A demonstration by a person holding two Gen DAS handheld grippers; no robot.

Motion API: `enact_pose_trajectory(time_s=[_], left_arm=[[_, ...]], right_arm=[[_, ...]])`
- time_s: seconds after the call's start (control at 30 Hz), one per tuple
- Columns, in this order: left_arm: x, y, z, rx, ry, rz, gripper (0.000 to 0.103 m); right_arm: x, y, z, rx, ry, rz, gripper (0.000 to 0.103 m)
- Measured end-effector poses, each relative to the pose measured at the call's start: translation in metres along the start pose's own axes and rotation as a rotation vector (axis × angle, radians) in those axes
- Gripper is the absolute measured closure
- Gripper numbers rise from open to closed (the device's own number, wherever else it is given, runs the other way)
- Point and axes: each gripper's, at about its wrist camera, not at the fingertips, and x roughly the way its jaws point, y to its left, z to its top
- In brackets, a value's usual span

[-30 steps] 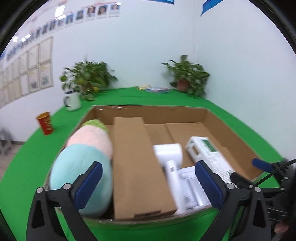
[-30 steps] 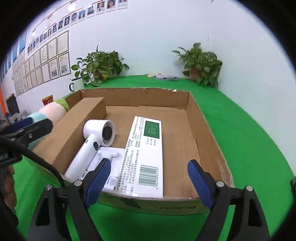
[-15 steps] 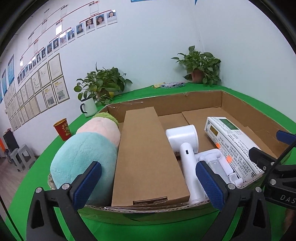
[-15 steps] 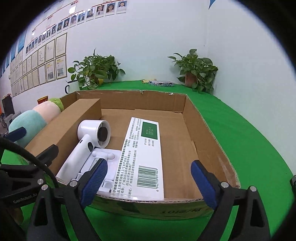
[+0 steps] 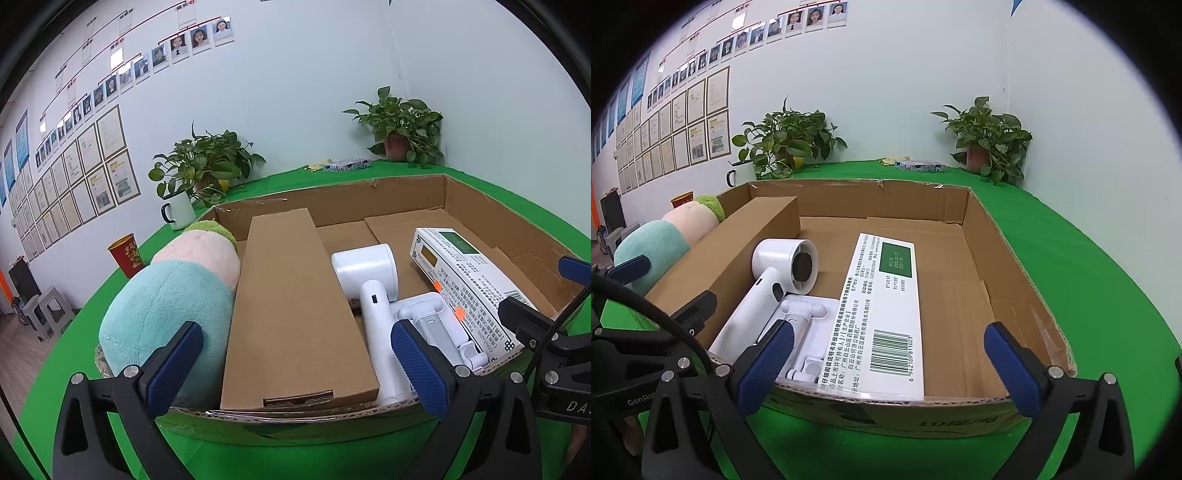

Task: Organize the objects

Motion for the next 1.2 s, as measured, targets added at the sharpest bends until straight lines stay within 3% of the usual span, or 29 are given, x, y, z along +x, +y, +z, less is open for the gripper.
enact_pose_trajectory(time_s=[1.2], left_arm=[[0.0014, 0.0000, -0.0009, -0.001, 0.000, -0.004, 0.000]], right_arm=[[-0.0008, 0.0005, -0.0002, 0.001, 0.001, 0.000, 0.001]])
